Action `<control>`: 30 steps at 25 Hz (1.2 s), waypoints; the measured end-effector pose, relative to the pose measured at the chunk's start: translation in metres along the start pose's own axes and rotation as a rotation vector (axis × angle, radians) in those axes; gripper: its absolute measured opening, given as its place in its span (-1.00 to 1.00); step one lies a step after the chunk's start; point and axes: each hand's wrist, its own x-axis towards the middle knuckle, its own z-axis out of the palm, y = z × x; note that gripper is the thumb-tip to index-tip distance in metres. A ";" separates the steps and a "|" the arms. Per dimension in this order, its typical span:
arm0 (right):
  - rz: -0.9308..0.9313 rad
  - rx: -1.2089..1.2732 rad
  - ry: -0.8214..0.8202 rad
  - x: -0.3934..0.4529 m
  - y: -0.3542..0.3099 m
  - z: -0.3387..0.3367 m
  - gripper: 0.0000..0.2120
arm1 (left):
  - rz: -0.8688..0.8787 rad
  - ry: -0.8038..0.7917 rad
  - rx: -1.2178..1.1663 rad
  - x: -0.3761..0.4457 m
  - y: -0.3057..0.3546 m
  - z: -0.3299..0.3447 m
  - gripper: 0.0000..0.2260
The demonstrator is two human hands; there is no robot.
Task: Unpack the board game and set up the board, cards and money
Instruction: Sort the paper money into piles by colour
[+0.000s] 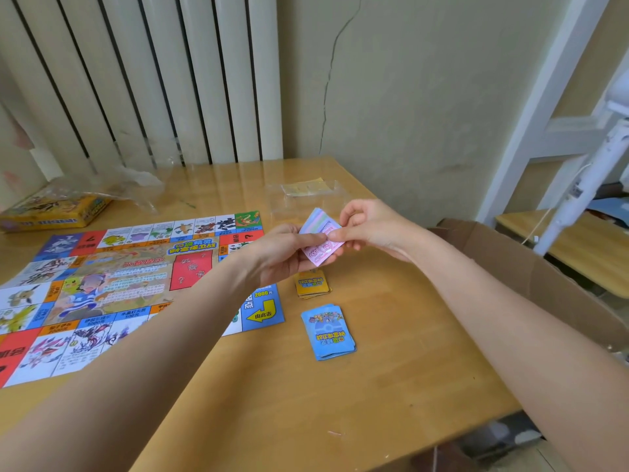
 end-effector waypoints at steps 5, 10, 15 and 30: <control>-0.055 -0.035 -0.081 -0.002 -0.003 -0.004 -0.80 | -0.030 -0.015 0.041 -0.006 0.005 -0.002 -0.84; -0.034 -0.026 -0.075 -0.002 -0.002 -0.004 -0.83 | -0.034 0.102 0.050 -0.005 0.001 -0.005 -0.92; 0.075 0.101 0.232 0.001 0.015 -0.027 -0.84 | -0.011 0.136 0.031 -0.001 0.004 -0.009 -0.89; 0.133 -0.617 0.414 0.015 0.066 -0.007 -0.77 | -0.022 0.210 0.107 0.009 -0.014 -0.001 -0.87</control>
